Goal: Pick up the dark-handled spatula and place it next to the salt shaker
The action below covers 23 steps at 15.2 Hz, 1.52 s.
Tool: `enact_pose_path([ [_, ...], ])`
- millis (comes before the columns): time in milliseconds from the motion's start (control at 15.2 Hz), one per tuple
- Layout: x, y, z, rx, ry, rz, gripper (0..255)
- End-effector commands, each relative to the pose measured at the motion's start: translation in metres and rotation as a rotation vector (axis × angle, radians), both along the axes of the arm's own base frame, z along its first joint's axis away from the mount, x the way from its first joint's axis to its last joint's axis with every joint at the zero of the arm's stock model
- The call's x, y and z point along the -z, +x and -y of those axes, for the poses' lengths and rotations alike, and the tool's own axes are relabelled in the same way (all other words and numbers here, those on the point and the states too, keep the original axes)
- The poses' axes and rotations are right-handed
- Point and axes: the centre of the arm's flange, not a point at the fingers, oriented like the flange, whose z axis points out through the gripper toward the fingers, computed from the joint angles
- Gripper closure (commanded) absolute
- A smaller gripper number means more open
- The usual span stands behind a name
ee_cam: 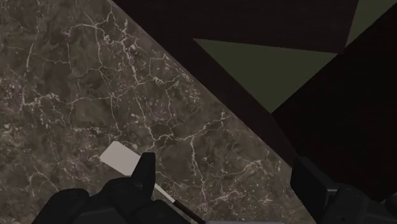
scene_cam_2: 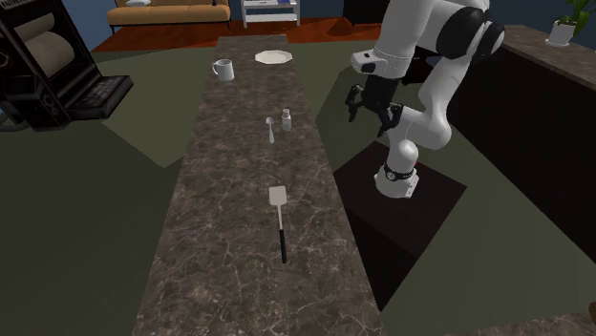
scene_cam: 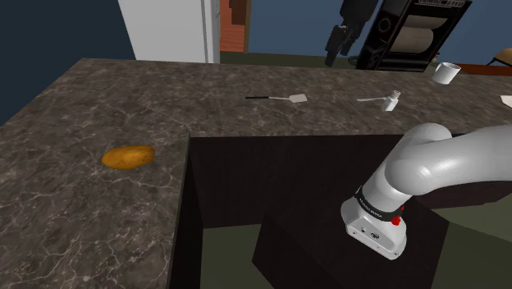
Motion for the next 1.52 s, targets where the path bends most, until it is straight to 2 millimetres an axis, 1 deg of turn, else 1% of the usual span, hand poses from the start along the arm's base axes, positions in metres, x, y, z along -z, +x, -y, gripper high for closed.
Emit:
enact_pose_path([
  [0, 0.0, 0.0, 0.0, 0.0, 0.0, 0.0, 0],
  [396, 0.049, 0.047, 0.046, -0.183, 0.018, -0.013, 0],
  [726, 0.091, 0.091, 0.076, -0.335, 0.033, -0.023, 0],
  [1122, 0.142, 0.148, 0.103, -0.517, 0.051, -0.036, 0],
  [1452, 0.185, 0.199, 0.116, -0.67, 0.066, -0.046, 0],
])
